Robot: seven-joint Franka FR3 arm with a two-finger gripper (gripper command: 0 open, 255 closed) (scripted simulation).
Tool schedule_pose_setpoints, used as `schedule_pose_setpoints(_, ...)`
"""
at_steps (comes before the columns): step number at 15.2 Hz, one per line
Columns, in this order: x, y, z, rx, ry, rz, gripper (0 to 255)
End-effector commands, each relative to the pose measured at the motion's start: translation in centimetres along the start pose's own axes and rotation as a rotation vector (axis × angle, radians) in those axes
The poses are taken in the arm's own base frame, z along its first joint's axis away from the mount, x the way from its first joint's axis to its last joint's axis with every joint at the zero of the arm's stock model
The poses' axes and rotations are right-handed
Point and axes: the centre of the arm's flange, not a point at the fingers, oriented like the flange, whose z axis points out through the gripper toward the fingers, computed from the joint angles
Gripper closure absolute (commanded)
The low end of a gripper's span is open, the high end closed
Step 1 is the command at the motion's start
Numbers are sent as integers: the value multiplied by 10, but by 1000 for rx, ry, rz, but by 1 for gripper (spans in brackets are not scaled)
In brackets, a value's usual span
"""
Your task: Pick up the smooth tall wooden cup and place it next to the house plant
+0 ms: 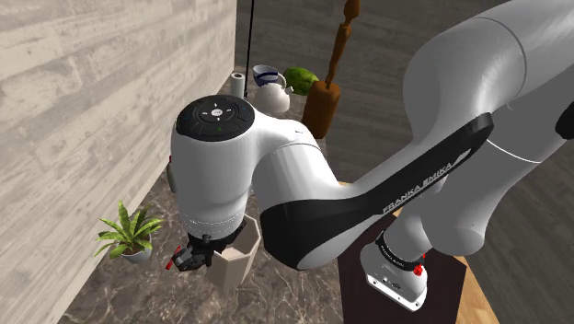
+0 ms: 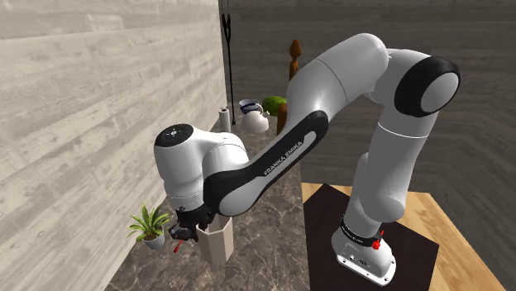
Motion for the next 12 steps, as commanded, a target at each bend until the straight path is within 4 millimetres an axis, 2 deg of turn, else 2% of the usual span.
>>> schedule_pose_setpoints(1, 0, 0, 0, 1, 1, 0, 0)
schedule_pose_setpoints(6, 0, 0, 0, 1, 1, 0, 0)
schedule_pose_setpoints(10, 0, 0, -50, 1, 1, 0, 0)
schedule_pose_setpoints(12, 0, 0, -50, 1, 1, 0, 0)
